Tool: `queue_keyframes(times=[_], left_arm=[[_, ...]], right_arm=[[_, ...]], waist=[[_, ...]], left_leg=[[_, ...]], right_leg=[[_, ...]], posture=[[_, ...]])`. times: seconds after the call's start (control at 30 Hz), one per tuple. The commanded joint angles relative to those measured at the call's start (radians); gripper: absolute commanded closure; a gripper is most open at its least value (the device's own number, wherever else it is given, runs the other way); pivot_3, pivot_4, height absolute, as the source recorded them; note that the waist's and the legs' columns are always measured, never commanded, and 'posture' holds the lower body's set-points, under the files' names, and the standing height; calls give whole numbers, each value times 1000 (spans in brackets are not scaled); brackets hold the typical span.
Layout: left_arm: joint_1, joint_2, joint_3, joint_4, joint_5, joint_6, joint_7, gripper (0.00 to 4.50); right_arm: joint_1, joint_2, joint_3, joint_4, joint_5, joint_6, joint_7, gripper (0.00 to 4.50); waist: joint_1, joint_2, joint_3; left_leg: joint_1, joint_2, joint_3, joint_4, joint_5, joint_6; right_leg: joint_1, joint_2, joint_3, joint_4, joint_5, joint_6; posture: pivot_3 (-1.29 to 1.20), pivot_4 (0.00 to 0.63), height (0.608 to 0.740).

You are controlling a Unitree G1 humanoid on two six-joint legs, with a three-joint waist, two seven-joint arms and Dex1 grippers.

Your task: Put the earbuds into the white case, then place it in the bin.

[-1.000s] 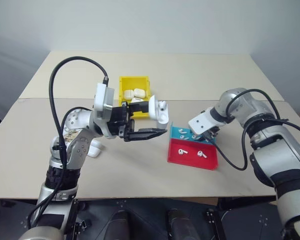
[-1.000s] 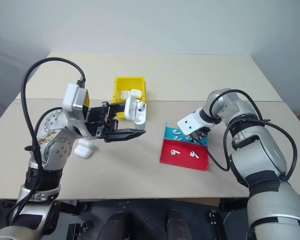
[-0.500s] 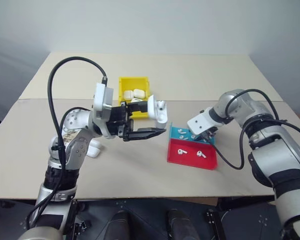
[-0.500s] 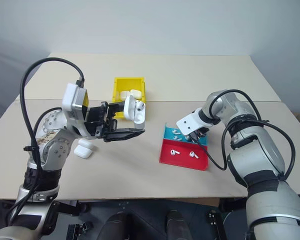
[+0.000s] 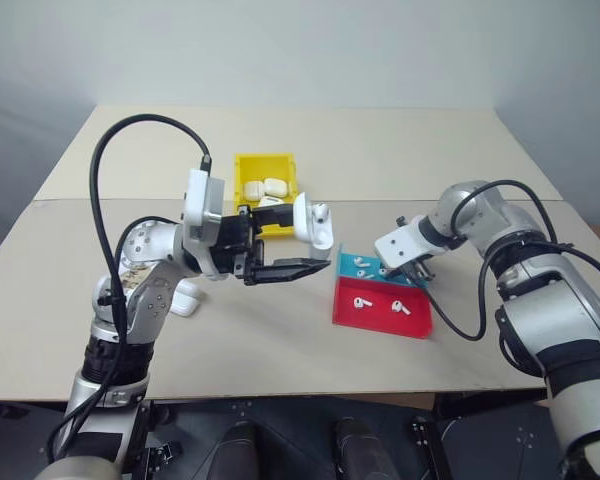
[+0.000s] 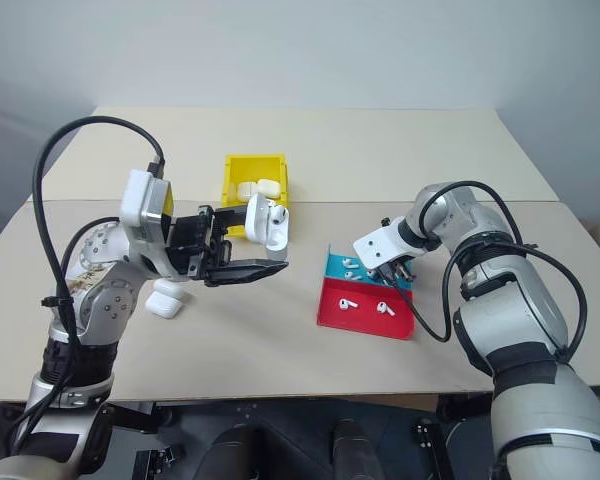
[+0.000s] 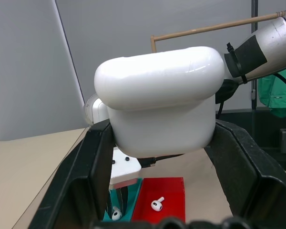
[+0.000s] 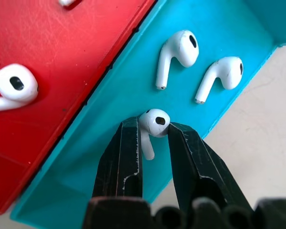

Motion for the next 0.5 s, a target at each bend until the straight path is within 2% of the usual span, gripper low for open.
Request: queue_keyframes(times=[0.03,0.13,0.2,0.37,0.47,0.5], left_arm=[[-32,-9,4,6,-25,-7,-15,1720],[-55,-21,-1,35,-20,-11,-28,1720],[-71,-27,-1,56,-21,-11,-39,1720],[-113,-37,0,108,-19,-5,-60,1720],[-133,-44,-4,134,-15,-5,-72,1720],[-144,-52,-11,149,-12,-3,-74,1720]], right_arm=[[-25,-68,-120,-99,123,115,62,3870],[29,-122,-268,-309,332,378,193,3870],[97,-155,-369,-505,467,622,197,3870],[316,-177,-664,-1041,832,1243,-35,3870],[402,-143,-804,-1272,1028,1481,-197,3870],[427,-98,-864,-1366,1121,1564,-299,3870]], waist=[[1,1,1],[5,2,1],[11,2,1],[24,2,1],[25,2,1],[24,2,1]], left_leg=[[0,0,0,0,0,0],[-1,0,0,0,0,0],[-1,0,0,0,0,0],[-1,0,0,-1,0,0],[-1,0,-1,0,0,0],[-1,0,-1,0,0,0]], right_leg=[[0,0,0,0,0,0],[-1,0,0,0,0,0],[0,0,0,0,0,0],[-1,0,0,0,0,0],[-1,0,0,1,0,0],[-1,0,0,0,0,0]], posture=[[0,150,740],[0,150,740],[0,150,740],[0,150,740],[0,150,740],[0,150,740]])
